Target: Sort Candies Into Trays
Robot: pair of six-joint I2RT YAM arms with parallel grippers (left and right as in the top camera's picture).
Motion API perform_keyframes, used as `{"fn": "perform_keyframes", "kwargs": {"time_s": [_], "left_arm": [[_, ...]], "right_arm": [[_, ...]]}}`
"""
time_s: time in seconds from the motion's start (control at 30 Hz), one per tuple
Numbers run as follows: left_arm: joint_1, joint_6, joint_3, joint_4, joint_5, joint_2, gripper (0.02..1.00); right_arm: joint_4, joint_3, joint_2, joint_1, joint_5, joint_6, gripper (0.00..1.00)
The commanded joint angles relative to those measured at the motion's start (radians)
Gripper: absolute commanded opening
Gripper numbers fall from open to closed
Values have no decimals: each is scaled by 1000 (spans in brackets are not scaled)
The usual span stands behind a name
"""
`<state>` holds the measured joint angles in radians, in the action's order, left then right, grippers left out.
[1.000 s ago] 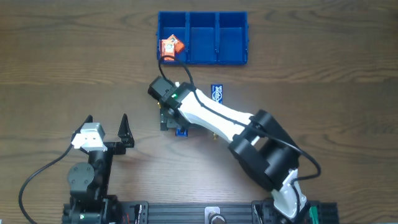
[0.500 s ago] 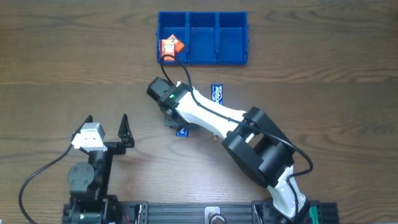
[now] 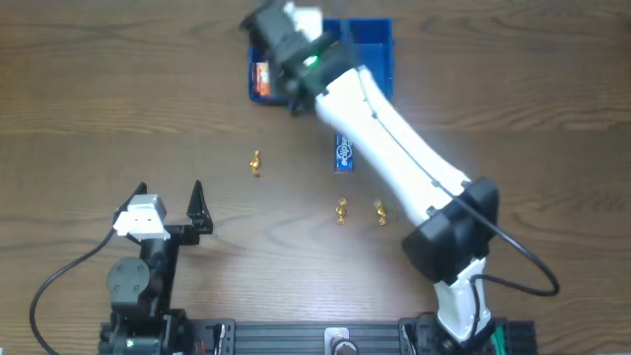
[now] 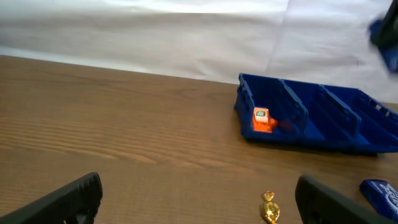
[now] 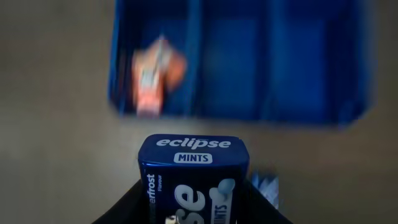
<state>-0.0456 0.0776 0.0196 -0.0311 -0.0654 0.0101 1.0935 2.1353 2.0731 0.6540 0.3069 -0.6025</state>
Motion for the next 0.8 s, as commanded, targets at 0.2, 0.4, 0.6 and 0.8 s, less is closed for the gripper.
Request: {"fn": "perform_keyframes", "kwargs": {"time_s": [0.2, 0.4, 0.6, 0.8], "left_arm": [[6, -3, -15, -42, -6, -6, 996], [6, -3, -15, -42, -6, -6, 998], [6, -3, -15, -42, -6, -6, 998], [6, -3, -15, -42, -6, -6, 996]], "right_arm": [[-296, 19, 115, -149, 67, 208, 261], [-364, 19, 245, -151, 66, 169, 261], [-362, 19, 277, -161, 55, 135, 286], [-362, 18, 307, -162, 48, 135, 459]]}}
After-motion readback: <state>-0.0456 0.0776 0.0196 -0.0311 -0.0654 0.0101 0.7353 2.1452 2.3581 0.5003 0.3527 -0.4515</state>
